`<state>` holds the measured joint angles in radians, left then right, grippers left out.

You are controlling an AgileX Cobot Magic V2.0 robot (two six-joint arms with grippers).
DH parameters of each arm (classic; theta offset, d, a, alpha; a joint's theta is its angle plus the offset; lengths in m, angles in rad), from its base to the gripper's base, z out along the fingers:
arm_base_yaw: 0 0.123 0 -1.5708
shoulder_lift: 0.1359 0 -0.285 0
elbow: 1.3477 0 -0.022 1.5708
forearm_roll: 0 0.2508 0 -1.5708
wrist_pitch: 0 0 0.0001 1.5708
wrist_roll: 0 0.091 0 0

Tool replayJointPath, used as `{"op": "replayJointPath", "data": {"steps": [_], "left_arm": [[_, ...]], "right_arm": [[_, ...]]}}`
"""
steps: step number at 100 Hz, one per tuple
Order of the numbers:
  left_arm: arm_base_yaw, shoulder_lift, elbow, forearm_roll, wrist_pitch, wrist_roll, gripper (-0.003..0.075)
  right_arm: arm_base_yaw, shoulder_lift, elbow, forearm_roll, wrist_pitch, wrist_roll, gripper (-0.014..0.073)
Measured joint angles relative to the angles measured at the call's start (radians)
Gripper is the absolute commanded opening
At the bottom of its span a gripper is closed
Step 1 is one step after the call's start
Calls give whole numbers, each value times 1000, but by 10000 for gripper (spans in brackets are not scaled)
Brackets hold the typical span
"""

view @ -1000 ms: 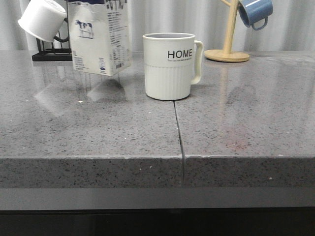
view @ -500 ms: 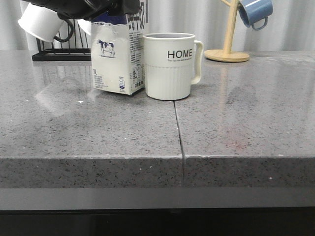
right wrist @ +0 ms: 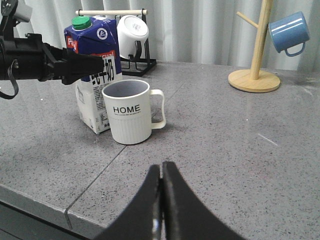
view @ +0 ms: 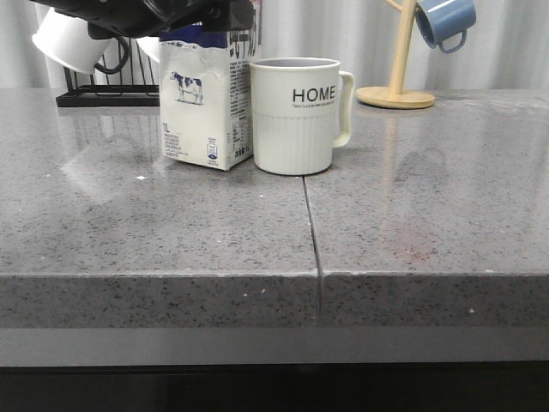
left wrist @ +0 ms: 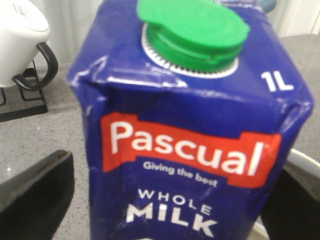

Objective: Place milk next to cup
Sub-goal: 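Carry the milk carton with the left gripper beside the HOME mug, then lower the carton onto the table and open the left gripper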

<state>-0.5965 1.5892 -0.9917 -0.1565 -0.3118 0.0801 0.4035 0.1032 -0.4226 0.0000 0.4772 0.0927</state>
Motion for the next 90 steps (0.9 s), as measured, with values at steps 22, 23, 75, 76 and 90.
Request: {"op": "replayJointPath", "data": {"steps": [22, 23, 75, 76, 90], "left_arm": [[0, -61, 48, 0, 14, 2, 584], [0, -68, 54, 0, 14, 2, 578], [87, -426, 317, -6, 26, 114, -21], [91, -431, 320, -6, 26, 114, -20], [162, -536, 374, -7, 97, 116, -21]], "right_arm": [[0, 0, 0, 0, 0, 0, -67], [0, 0, 0, 0, 0, 0, -67], [0, 0, 0, 0, 0, 0, -67], [0, 0, 0, 0, 0, 0, -67], [0, 0, 0, 0, 0, 0, -67]]}}
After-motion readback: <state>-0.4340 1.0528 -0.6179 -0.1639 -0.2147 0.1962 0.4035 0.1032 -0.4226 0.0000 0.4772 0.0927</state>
